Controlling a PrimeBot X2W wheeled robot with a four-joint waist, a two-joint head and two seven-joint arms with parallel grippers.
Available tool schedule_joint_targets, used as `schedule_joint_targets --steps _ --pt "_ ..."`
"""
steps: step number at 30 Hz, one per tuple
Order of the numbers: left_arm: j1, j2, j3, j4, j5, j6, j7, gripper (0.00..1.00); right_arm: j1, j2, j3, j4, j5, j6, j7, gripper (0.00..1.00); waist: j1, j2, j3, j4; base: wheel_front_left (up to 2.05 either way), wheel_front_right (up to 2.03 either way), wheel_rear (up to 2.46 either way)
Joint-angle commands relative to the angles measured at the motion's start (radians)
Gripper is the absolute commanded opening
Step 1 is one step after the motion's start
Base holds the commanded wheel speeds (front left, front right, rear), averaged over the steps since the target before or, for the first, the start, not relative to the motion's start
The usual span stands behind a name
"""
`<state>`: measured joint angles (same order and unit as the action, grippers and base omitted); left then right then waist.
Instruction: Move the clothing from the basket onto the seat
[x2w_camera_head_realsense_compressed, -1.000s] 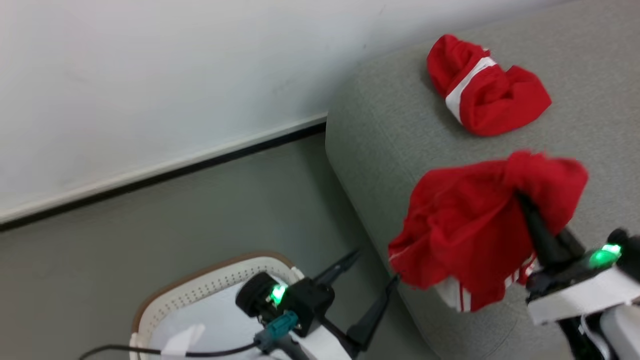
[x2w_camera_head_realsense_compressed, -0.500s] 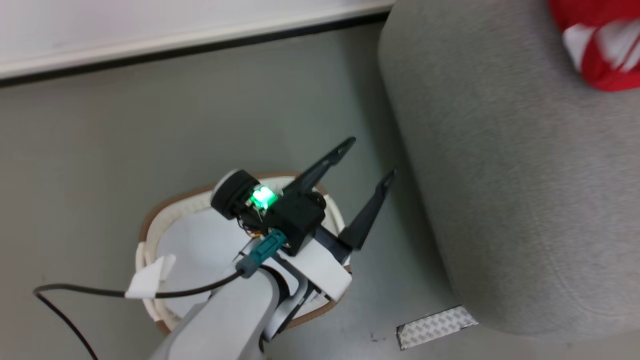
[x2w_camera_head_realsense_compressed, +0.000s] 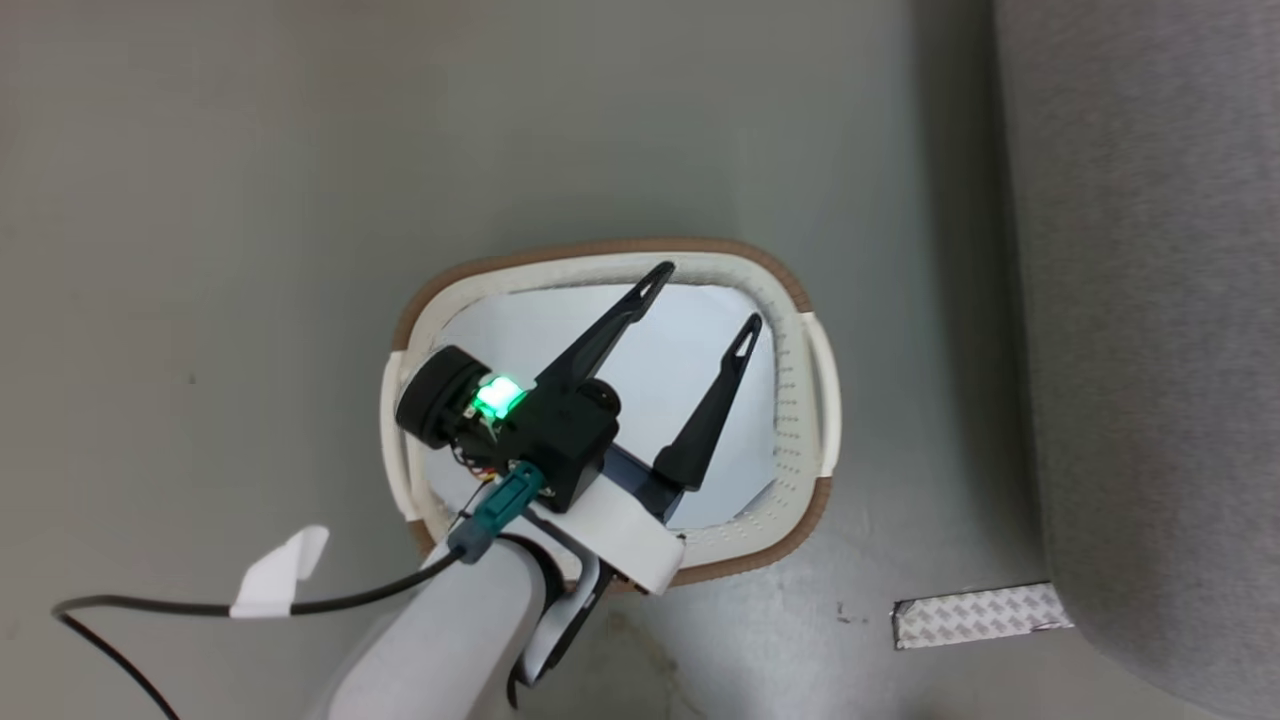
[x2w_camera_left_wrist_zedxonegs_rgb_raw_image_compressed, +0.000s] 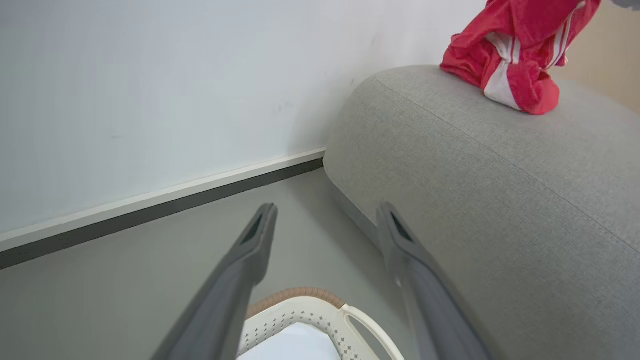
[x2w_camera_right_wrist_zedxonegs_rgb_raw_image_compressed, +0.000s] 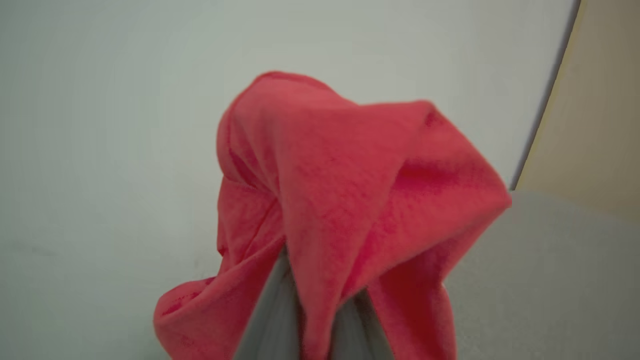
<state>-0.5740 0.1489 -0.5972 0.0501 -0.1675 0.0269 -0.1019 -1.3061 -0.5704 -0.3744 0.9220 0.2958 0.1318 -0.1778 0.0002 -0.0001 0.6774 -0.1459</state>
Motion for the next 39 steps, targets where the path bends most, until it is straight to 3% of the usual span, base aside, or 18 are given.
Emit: schedule_joint_targets --steps 1,10,11,12,13,25,39 --pt "0.017 0.012 0.002 -0.004 -0.009 0.007 -0.009 1.0 0.043 0.023 -0.035 0.084 -0.033 -0.002 -0.013 0.0 -0.0002 0.0001 0.026 0.025 0.0 0.0 0.0" --pt "0.047 0.039 0.024 -0.005 -0.021 0.029 0.0 1.0 0.09 0.097 -0.101 0.264 -0.095 -0.002 -0.054 0.0 -0.0002 0.0001 -0.012 0.005 0.0 0.0 0.0" --pt "0.05 0.044 0.029 -0.006 -0.024 0.033 0.0 1.0 0.091 0.104 -0.102 0.271 -0.103 -0.002 -0.059 0.33 -0.0002 0.0001 -0.019 0.0 0.0 0.0 0.0" --pt "0.053 0.047 0.033 -0.007 -0.029 0.035 -0.001 1.0 0.094 0.109 -0.096 0.273 -0.112 -0.002 -0.064 0.77 -0.0002 0.0001 -0.028 -0.004 0.0 0.0 0.0" --pt "0.058 0.049 0.037 -0.007 -0.033 0.038 -0.003 1.0 0.098 0.116 -0.093 0.276 -0.115 -0.002 -0.067 1.0 -0.0002 0.0001 -0.039 -0.009 0.0 0.0 0.0" --pt "0.168 0.068 0.085 0.04 -0.104 0.067 -0.065 1.0 0.312 0.201 0.036 0.169 -0.174 -0.002 -0.087 1.0 -0.0002 0.0001 -0.228 -0.058 0.0 0.0 0.0" --pt "0.423 0.08 0.207 0.1 -0.219 0.135 -0.154 1.0 0.856 0.327 0.166 -0.338 -0.14 -0.002 -0.087 1.0 -0.0002 0.0001 -0.501 -0.018 0.0 0.0 0.0"
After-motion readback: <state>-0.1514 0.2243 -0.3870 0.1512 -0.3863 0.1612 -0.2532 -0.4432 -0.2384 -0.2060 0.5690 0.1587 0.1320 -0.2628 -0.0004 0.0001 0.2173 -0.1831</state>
